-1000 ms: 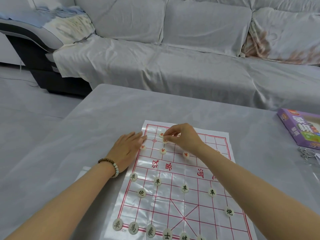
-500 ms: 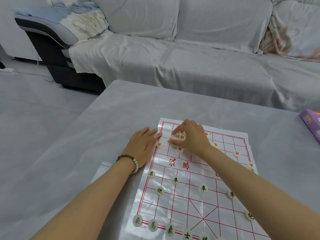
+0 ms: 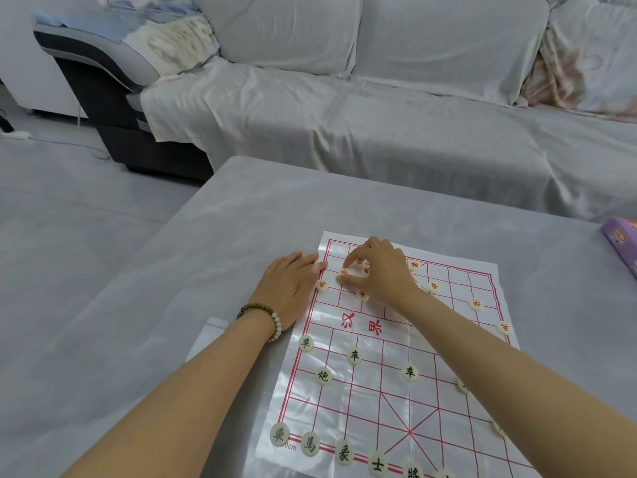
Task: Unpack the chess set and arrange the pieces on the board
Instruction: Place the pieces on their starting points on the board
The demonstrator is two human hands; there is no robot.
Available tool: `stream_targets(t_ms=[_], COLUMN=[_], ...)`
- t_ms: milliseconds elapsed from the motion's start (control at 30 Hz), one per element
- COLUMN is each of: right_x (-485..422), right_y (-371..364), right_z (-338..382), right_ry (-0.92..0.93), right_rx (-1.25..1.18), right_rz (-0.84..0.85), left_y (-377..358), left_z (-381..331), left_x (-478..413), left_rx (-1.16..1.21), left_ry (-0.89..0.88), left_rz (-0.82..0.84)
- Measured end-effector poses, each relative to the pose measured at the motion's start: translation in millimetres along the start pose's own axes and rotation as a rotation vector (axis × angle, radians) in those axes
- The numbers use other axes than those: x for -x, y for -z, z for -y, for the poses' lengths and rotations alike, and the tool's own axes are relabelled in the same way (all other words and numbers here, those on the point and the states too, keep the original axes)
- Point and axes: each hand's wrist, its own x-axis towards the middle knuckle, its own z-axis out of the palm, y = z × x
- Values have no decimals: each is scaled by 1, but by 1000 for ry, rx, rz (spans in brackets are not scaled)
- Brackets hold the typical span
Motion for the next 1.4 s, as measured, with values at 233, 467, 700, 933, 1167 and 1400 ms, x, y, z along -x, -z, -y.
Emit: stream_targets(t_ms=[233, 467, 700, 933, 1167, 1400], right_x=[0, 3, 3, 18, 43, 39], right_y=[2, -3, 0, 41, 56, 50], right_z=[0, -2, -7, -56, -106, -96], right_ry=[-16, -65, -68, -178, -258, -228], right_rx=[-29, -32, -97, -284, -276, -312], right_rz=[-7, -41, -59, -157, -99, -33], left_y=[-1, 0, 0, 4, 19, 7], left_z=[1, 0, 0, -1, -46, -73], left_x=[0, 1, 0, 0, -23, -47], left_rx=[36, 41, 41, 102, -116, -134], left_ry=[9, 2, 12, 30, -123, -124], left_rz=[-9, -11, -1, 49, 156, 231])
